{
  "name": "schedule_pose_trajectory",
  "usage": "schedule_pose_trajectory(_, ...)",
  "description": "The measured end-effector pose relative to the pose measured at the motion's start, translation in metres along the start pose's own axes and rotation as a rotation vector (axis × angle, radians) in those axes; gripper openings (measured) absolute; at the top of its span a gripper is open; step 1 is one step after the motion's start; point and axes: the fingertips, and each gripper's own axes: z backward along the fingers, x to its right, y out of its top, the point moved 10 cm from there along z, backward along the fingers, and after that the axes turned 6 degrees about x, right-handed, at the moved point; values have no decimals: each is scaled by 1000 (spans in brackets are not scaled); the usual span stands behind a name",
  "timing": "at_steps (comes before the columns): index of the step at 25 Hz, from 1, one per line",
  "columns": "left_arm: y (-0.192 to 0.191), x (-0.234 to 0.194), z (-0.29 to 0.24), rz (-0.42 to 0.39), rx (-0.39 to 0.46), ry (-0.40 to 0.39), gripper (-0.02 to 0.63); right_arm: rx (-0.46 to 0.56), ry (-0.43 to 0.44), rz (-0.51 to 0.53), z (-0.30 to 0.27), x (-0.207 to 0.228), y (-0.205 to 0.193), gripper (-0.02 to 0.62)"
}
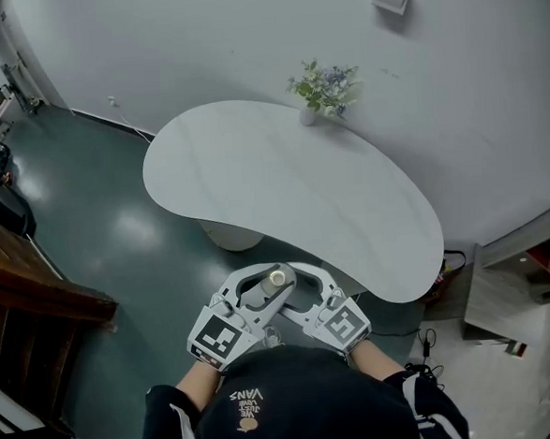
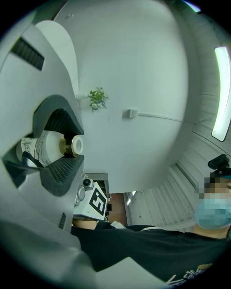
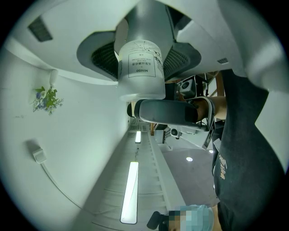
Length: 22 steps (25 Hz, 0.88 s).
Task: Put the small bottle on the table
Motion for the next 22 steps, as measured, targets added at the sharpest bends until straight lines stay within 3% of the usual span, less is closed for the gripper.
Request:
schedule_pose_trajectory(4,-3,-26,3,7,-1,25,160,2,24,34,-25,13,-1,273)
schedule_pose_trajectory(10,-11,-56,-1,33,-11,77,160,-21,65,-22,-54,35,-4,273)
schedule_pose_trajectory(22,-6,-132,-54,40,3,202,160,-11,203,46,-105,134,0,273)
